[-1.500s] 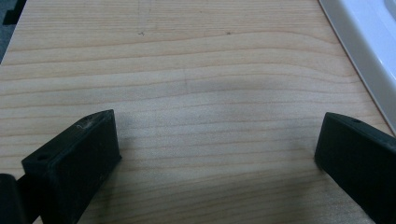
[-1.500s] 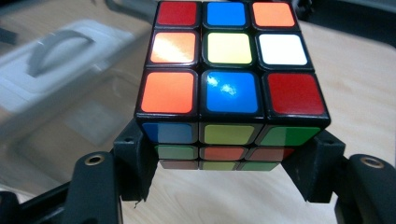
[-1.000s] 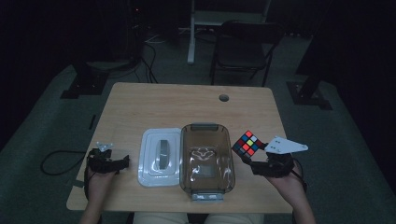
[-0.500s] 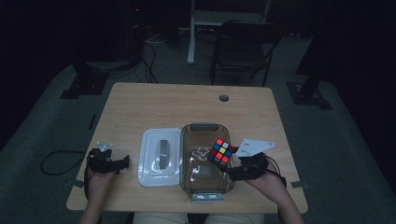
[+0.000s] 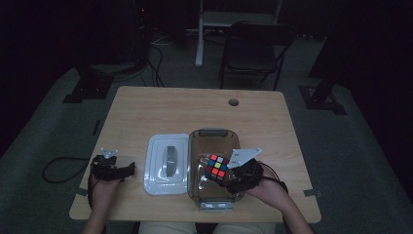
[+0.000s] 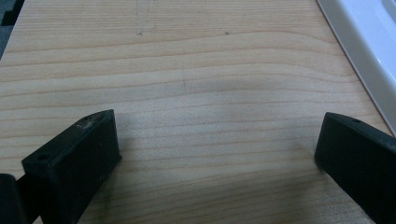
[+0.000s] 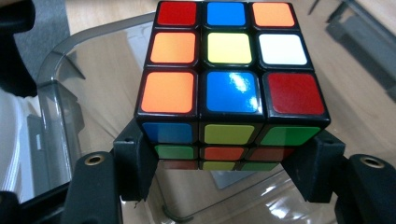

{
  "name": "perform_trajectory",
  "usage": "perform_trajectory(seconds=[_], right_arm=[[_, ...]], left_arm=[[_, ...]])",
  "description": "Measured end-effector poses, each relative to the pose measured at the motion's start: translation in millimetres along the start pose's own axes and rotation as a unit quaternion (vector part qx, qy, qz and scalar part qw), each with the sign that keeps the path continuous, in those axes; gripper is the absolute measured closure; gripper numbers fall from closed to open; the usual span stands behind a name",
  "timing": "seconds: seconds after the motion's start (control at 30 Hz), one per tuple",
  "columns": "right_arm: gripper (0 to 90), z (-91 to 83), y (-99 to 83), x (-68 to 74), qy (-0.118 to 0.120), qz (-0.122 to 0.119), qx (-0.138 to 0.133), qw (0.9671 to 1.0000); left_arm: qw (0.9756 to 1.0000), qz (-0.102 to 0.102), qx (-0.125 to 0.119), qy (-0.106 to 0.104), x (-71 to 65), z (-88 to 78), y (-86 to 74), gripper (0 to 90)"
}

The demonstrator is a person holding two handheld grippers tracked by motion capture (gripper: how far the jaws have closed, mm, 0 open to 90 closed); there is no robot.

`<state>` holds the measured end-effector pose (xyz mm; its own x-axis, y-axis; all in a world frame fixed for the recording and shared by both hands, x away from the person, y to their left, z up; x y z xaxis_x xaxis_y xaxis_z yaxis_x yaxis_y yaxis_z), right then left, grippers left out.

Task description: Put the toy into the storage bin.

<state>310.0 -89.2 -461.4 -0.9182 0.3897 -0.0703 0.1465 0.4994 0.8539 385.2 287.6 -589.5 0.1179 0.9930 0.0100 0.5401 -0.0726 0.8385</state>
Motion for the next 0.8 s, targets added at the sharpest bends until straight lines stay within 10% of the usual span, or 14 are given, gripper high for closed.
perform_trajectory(seconds=[0.8], right_arm=[[34.0,29.1,-8.9,8.5,0.065,-0.036,0.128,0.9890]], left_arm=[[1.0000,0.001,0.000,-0.001,-0.3,0.0,0.0,0.6]])
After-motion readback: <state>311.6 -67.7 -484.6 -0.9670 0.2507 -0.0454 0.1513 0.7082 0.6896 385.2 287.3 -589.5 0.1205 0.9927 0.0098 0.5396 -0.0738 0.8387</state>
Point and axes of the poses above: each handheld gripper's, and its own axes: z roughly forward along the jaws, y roughly out of its top, x roughly to its left, the point moved 9 cm from there along z, roughly forward along the jaws, and after that the axes turned 14 degrees about -x, right-handed, at the moved point
